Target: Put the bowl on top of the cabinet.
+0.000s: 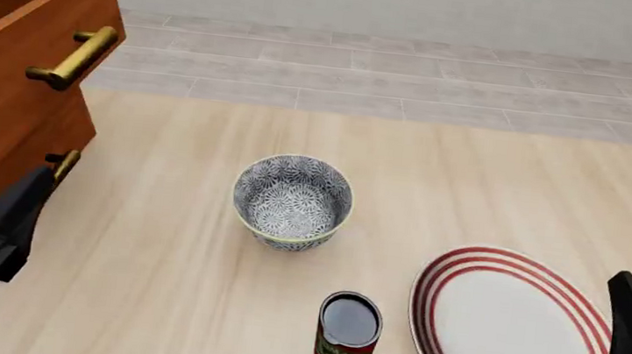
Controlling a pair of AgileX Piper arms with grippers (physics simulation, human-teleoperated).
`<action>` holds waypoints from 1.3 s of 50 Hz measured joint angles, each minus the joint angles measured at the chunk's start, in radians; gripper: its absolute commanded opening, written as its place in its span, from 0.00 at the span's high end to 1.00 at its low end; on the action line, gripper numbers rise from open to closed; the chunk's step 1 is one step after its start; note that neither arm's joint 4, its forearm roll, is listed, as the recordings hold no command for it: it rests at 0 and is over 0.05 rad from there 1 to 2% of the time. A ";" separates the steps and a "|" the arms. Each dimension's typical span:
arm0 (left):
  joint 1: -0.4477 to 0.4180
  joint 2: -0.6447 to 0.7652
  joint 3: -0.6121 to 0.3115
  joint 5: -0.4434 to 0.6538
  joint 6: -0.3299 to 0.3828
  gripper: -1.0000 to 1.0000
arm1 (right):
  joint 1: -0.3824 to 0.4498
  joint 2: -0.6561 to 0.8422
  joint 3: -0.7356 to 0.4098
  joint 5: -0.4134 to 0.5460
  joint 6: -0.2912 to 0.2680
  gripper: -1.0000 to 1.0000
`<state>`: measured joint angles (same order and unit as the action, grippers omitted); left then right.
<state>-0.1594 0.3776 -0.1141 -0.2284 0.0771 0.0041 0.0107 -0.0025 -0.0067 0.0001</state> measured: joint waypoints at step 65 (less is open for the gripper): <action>-0.253 0.450 -0.201 -0.154 0.077 0.00 | 0.000 -0.001 0.000 0.001 0.000 0.00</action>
<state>-0.4121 0.8278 -0.3146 -0.3824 0.1539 0.0041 0.0100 -0.0025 -0.0060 0.0001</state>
